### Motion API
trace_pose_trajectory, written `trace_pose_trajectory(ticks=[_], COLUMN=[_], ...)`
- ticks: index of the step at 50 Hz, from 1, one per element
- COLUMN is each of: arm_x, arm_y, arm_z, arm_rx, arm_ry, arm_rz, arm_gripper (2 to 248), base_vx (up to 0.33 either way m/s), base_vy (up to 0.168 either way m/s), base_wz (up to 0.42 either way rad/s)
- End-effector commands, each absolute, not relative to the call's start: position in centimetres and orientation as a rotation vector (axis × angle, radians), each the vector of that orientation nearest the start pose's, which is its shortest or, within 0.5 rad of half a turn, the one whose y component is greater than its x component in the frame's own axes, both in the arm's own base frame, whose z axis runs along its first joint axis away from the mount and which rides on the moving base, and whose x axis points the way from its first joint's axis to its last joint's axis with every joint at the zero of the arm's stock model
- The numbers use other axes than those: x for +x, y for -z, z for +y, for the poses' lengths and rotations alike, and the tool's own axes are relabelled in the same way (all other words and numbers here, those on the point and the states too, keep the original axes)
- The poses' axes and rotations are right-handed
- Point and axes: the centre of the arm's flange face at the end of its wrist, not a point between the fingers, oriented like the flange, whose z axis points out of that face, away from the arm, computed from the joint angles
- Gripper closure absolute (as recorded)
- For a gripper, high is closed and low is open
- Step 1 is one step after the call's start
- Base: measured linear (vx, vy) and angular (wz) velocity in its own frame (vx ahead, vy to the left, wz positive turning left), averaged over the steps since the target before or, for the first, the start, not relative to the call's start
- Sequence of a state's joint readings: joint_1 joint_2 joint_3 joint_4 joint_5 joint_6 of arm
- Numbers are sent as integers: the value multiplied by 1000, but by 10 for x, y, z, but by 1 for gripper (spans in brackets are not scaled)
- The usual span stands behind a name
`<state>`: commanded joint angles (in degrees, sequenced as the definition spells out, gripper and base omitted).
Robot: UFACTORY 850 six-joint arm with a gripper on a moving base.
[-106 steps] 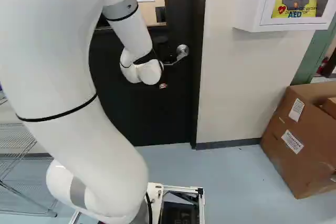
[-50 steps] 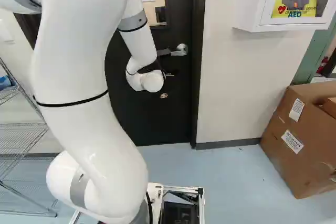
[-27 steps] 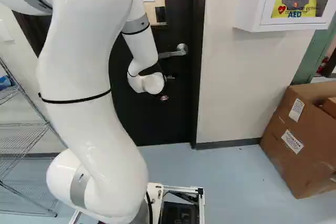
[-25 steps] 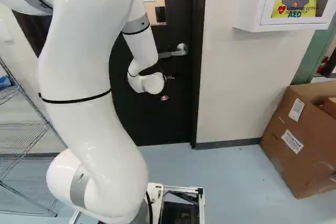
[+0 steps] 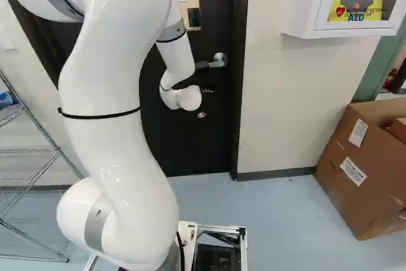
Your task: Open the door and move inside
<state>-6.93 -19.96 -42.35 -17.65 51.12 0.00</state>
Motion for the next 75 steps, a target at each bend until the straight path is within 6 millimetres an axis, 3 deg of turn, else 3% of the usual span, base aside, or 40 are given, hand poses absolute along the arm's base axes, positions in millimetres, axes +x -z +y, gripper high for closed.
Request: trace_pose_trajectory(ticks=[29, 75], arm_x=[561, 627], arm_y=[-363, -354], arm_z=[-41, -40], arm_rx=[-2465, -2435], arm_ry=[1895, 1967], arm_rz=[-367, -282], arm_gripper=[3, 3], base_vx=[0, 0], base_vy=[0, 0], base_wz=[0, 0])
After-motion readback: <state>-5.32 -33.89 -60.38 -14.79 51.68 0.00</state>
